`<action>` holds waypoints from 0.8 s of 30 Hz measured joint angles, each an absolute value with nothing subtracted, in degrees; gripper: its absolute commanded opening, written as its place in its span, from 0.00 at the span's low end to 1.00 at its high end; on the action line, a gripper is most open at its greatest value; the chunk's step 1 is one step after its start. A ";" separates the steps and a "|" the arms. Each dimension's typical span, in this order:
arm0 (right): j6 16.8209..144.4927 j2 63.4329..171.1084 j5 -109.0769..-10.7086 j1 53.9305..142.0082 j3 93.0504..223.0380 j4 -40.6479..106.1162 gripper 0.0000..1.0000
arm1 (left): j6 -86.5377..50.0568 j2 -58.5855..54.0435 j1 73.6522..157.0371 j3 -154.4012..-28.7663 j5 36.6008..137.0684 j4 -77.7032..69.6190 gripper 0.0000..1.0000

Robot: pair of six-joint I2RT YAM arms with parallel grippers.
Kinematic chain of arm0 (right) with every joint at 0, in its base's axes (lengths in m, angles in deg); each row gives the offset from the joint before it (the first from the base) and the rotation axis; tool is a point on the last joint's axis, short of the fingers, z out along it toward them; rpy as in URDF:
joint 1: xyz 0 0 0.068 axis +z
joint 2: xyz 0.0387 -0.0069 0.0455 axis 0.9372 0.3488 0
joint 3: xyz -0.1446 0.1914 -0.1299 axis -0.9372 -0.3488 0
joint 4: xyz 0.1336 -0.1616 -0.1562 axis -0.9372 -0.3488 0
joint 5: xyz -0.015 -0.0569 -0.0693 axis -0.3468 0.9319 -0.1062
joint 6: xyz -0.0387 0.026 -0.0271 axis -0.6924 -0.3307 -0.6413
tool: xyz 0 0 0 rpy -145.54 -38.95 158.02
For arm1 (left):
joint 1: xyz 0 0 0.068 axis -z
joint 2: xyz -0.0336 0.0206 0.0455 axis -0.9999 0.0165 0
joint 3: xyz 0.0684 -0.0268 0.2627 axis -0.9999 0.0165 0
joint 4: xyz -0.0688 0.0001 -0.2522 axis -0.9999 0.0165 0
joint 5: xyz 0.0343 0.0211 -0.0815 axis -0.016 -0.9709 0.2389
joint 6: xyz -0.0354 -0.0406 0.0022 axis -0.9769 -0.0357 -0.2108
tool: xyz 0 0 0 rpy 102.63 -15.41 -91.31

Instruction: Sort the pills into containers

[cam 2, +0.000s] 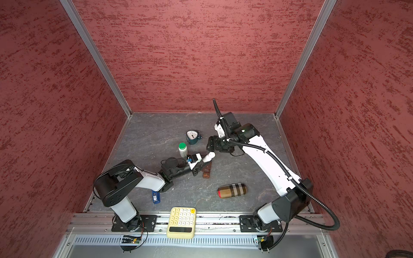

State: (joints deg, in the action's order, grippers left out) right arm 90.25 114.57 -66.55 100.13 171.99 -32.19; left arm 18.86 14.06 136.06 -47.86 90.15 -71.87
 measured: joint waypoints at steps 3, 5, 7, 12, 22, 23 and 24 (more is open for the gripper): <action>93.92 114.79 -66.55 100.04 171.99 -31.18 0.71 | 23.95 15.66 137.61 -48.12 82.94 -75.79 0.00; 96.15 115.07 -66.59 100.02 171.97 -30.27 0.69 | 26.77 16.97 138.05 -48.53 78.96 -76.97 0.00; 97.90 115.33 -66.64 99.96 171.97 -29.44 0.68 | 29.11 17.65 138.35 -48.88 76.10 -77.32 0.00; 101.20 115.68 -67.31 99.43 170.57 -27.12 0.63 | 32.87 18.22 139.25 -49.65 72.16 -78.30 0.00; 104.39 116.95 -69.85 98.47 167.03 -24.47 0.55 | 35.18 18.46 139.99 -49.69 70.26 -78.78 0.00; 104.54 116.95 -70.11 98.40 166.77 -24.23 0.54 | 35.23 18.46 140.01 -49.69 70.15 -78.78 0.00; 104.65 116.95 -70.42 98.34 166.39 -23.82 0.53 | 35.25 18.46 140.08 -49.69 70.02 -78.78 0.00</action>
State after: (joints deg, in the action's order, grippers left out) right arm 104.65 116.95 -70.42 98.34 166.39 -23.82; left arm 35.25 18.46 140.08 -49.69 70.02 -78.78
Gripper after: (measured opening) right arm 0.543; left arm 0.374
